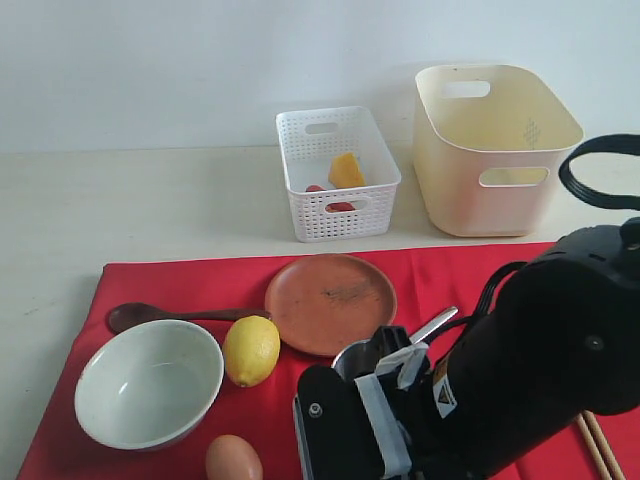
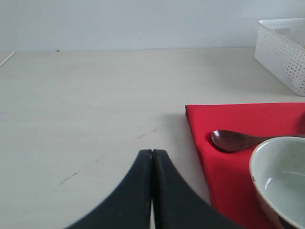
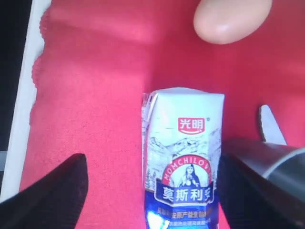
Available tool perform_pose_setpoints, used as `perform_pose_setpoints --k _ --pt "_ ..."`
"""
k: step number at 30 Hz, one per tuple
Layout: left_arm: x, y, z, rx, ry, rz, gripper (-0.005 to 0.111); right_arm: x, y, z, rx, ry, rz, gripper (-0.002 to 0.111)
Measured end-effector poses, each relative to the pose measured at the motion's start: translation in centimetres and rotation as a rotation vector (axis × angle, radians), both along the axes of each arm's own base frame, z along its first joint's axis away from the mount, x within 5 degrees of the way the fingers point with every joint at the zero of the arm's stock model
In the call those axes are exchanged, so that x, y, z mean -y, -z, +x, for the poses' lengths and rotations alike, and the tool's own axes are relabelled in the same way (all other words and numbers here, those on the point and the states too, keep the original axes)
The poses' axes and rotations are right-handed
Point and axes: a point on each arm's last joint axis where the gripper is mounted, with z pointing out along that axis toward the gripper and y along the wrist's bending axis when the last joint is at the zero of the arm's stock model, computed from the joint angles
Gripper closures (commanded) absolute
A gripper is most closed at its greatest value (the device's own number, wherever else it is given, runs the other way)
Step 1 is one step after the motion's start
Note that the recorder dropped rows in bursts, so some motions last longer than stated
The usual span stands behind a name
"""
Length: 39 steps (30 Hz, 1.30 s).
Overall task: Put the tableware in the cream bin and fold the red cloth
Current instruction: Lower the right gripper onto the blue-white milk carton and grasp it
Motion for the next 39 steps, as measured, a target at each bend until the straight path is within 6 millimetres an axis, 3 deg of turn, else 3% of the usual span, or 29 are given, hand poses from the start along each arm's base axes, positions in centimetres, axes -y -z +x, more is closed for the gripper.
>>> perform_pose_setpoints --k 23,30,39 --pt "0.0 0.0 0.0 0.000 0.000 0.000 0.107 -1.4 0.1 -0.8 0.109 0.022 0.007 0.036" --pt "0.0 0.0 0.0 0.000 0.000 0.000 0.107 -1.7 2.3 -0.6 0.060 0.025 -0.070 0.034" --pt "0.0 0.0 0.0 0.000 0.000 0.000 0.107 -3.4 2.8 0.5 0.009 0.126 -0.115 0.034"
